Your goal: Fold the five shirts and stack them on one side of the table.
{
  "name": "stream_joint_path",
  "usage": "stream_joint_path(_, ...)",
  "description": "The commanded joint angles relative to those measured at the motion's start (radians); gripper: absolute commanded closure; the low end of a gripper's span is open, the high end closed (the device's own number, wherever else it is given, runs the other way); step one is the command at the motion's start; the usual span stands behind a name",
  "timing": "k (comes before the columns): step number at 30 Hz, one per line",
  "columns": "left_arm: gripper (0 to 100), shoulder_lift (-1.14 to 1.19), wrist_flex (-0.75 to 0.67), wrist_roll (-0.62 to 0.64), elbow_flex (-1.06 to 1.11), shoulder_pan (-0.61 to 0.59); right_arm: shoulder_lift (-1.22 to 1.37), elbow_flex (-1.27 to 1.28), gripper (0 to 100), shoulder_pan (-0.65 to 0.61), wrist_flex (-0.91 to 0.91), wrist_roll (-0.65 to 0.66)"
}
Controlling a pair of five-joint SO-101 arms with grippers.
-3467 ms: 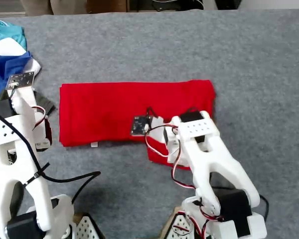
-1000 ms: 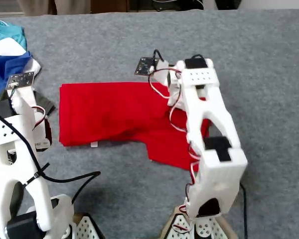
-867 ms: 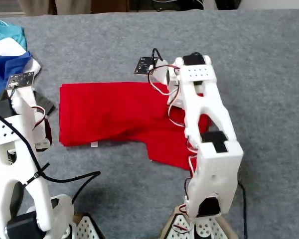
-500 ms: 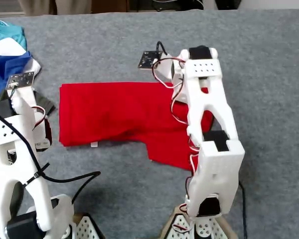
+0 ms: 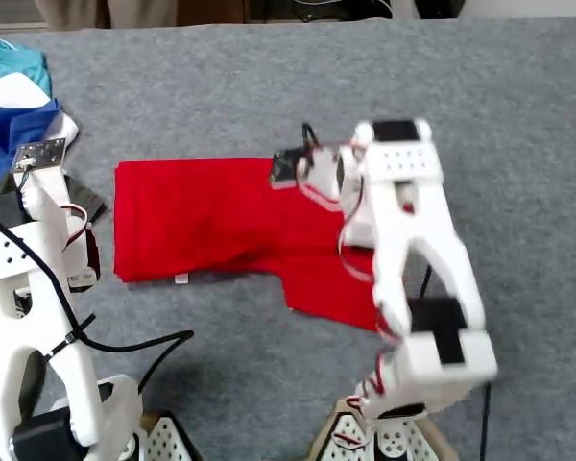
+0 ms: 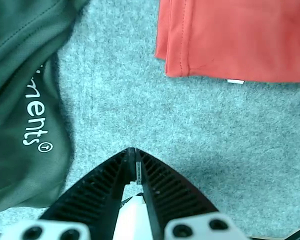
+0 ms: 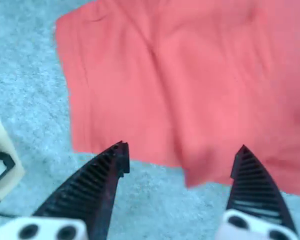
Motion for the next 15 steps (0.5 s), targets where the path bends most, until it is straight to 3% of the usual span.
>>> stream_joint_path(1,98,-0.007,0.011,-0.008,-0.009,-0.002,-0.239,0.378,66.6,-0.073,-0.198,-0.006)
stream_joint_path(7,98,-0.007,0.011,-0.008,-0.009,-0.002,-0.381,0.667,66.6,-0.214,-0.377,-0.114)
stream_joint_path(15,98,-0.007,0.011,-0.008,-0.006,-0.005,-0.380,0.751,66.6,-0.231,-0.486,-0.147)
